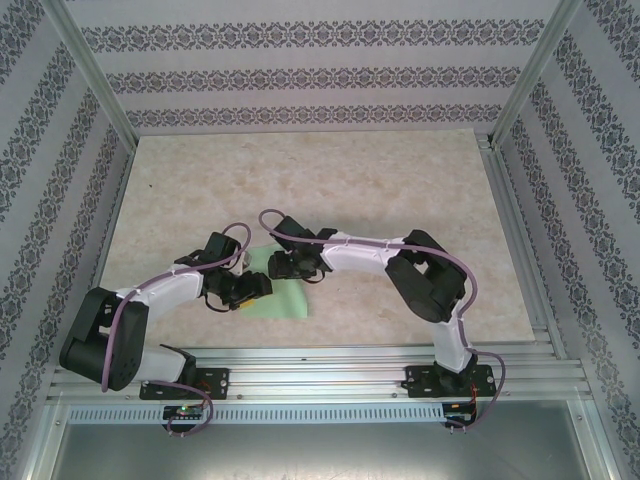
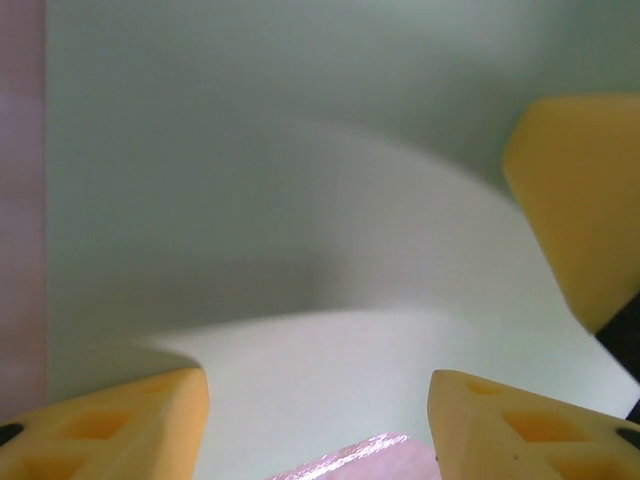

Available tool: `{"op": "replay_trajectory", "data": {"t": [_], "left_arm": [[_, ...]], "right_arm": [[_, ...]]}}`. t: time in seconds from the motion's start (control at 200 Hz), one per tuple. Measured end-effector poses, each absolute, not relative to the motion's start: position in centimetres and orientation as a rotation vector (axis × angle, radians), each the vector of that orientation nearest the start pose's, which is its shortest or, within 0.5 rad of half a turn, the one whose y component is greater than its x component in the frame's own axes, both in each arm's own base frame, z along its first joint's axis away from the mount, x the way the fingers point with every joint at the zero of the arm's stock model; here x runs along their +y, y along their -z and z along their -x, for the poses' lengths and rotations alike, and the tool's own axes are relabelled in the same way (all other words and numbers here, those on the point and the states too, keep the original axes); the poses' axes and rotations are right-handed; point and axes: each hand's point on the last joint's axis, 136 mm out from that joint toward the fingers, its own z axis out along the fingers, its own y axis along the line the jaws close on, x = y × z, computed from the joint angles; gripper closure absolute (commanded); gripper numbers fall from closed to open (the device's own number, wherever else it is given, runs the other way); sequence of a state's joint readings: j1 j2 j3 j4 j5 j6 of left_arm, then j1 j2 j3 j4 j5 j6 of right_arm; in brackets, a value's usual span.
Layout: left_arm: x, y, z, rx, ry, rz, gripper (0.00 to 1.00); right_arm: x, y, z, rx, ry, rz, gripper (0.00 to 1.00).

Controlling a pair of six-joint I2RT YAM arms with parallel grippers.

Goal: Fold a paper plane with a square sheet of paper (fold left side to right side)
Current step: Pick up the square sheet of paper from the bottom-center of the table.

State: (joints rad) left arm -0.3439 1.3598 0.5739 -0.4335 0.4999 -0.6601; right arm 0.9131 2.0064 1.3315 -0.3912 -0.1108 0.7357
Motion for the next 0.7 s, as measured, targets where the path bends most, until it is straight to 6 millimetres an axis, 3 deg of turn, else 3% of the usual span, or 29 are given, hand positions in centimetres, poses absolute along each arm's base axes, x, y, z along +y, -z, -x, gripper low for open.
{"op": "replay_trajectory", "data": {"t": [0.155,0.425,0.575,0.699], "left_arm": [[-16.4,-4.9,-22.6,2.853,0.886,0.302,0.31],[-16.6,-14.4,-27.0,2.588,0.921,0.196,0.23],[-16.5,-18.7,-28.5,2.471,0.950,0.113,0.19],[-18.1,-22.2,-28.6,2.381,1.058,-0.038,0.16]], "right_arm": [[37.6,-4.8,-27.8,2.766,-0.716,0.262,0.73],[33.6,-10.0,-29.4,2.580,-0.921,0.176,0.76],[30.1,-14.9,-29.7,2.403,-1.035,0.193,0.76],[26.8,-21.0,-29.7,2.190,-1.142,0.214,0.76]]}}
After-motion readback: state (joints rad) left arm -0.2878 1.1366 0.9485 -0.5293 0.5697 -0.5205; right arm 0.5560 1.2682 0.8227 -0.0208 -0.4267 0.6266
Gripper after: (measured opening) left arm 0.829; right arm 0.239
